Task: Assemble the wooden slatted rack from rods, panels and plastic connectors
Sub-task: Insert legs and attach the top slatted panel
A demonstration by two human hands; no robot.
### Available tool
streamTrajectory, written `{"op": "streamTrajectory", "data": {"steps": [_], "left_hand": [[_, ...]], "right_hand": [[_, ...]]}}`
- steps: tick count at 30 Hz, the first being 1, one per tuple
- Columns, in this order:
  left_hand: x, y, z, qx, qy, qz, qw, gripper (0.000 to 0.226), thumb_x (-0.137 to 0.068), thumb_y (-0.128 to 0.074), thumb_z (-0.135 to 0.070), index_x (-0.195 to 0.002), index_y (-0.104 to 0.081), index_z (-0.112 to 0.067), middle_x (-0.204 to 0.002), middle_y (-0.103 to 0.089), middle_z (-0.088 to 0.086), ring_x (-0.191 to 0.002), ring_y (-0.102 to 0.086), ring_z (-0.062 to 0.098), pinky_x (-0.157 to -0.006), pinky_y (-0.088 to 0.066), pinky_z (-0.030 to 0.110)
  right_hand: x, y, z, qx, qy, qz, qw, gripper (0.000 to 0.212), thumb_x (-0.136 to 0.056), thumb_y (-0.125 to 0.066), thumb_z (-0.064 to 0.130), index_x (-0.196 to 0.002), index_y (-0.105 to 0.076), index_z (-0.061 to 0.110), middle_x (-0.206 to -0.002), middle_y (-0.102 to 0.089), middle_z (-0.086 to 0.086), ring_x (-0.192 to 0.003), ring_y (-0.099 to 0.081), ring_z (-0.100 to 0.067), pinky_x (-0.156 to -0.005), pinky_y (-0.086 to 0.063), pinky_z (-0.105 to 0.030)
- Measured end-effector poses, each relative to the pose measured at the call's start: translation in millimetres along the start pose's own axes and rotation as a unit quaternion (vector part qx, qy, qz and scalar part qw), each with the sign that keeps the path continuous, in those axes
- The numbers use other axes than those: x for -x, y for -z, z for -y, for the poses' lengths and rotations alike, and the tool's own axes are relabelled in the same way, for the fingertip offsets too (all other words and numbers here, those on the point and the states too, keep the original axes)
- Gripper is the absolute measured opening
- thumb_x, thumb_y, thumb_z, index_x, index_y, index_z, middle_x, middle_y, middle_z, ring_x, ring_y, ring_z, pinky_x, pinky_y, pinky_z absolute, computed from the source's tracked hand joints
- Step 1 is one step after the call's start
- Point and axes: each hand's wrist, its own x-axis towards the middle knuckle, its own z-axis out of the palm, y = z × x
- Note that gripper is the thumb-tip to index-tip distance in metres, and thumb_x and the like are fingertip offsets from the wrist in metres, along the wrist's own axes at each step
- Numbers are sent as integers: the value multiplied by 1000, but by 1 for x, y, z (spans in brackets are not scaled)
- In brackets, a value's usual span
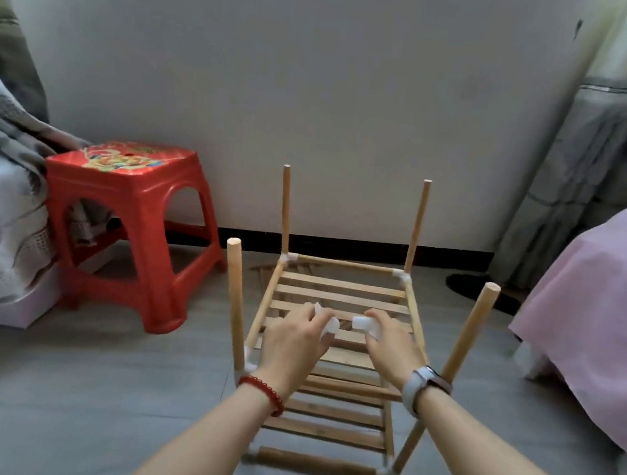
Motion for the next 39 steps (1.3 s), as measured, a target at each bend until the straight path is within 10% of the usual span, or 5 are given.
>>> {"op": "streamTrajectory", "data": {"steps": [14,24,30,33,39], "left_hand": [[-26,-144,36,-24,102,203,974,37,-96,-41,-44,-130,-43,-31,-128,-41,1,-120,-34,18,-92,-40,31],[-28,-123,31,-24,97,215,972,81,-86,-44,-61,-141,14,-47,-157,6,-1,-143,15,26,-108,10,60],[-55,-71,-18,118,125,26,985,39,-90,-54,-16,-129,-51,-17,-138,-42,7,-132,-31,22,-110,-26,40],[-66,-52,-55,227,73,-21,971,28,-88,-57,-11,-116,-59,-10,-117,-55,6,-112,-49,18,-95,-42,31],[-78,-36,-116,365,0,85,927,39,-93,-55,-21,-130,-50,-13,-123,-58,1,-115,-51,11,-99,-41,26]], "right_hand": [[-54,-55,-59,214,92,135,963,59,-91,-46,8,-140,-27,34,-124,-45,-6,-104,-48,-28,-81,-44,-38],[-34,-29,-42,83,81,9,993,42,-95,-44,19,-136,-35,21,-128,-48,0,-105,-53,-19,-78,-44,-27],[-12,34,2,-149,96,-148,973,20,-93,-52,11,-113,-53,5,-120,-42,-5,-102,-44,-9,-87,-32,-9],[9,81,13,-262,123,-200,936,21,-91,-57,13,-111,-55,19,-109,-54,-2,-91,-58,-14,-79,-49,-25],[41,162,-14,-346,77,-269,896,13,-92,-55,11,-100,-62,18,-75,-61,7,-59,-54,-1,-54,-41,-12]]}}
